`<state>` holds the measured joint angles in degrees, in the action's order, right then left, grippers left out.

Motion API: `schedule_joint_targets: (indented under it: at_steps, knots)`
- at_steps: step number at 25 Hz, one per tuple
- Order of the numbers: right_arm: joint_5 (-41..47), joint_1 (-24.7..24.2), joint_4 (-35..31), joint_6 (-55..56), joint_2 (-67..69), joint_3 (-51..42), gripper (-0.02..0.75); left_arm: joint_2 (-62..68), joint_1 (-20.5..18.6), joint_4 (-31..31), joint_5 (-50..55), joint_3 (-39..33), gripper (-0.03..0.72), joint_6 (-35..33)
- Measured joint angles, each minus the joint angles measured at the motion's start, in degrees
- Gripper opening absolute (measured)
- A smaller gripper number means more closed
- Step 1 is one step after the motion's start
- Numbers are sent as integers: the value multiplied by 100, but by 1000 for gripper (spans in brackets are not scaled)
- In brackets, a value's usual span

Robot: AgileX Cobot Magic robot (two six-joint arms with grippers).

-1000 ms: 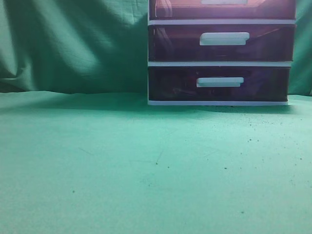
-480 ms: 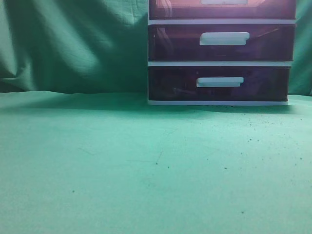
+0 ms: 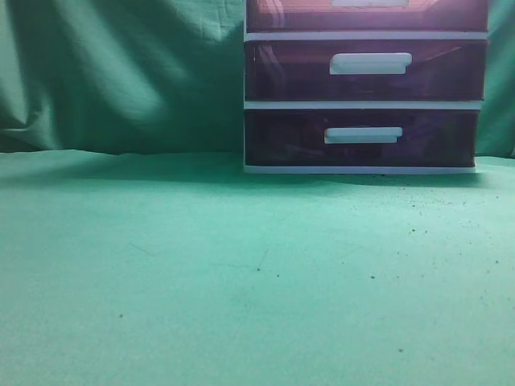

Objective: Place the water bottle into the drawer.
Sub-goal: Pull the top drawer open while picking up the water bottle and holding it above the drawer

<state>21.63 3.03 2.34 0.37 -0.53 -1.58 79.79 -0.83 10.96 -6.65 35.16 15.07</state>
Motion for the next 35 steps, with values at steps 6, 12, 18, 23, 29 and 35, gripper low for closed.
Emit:
schedule_joint_targets:
  at_steps: [6, 12, 18, 23, 29, 35]
  knots:
    - [0, 0, 0, 0, 0, 0, 47, 273, -9, 124, -41, 194, 440, 0]
    - [0, 0, 0, 0, 0, 0, 47, 300, -9, 222, -75, 207, 246, 0]
    - [0, 0, 0, 0, 0, 0, 47, 52, -9, 308, 95, 210, 246, 9]
    - [0, 0, 0, 0, 0, 0, 47, -915, 438, 308, 207, 210, 246, 9]
    - [-51, 0, 67, 0, 0, 0, 47, -1939, 1354, 308, 947, 389, 246, 9]
    - [-2041, 0, -101, 0, 0, -11, 47, -2204, 2018, 308, 2135, 1123, 246, 9]
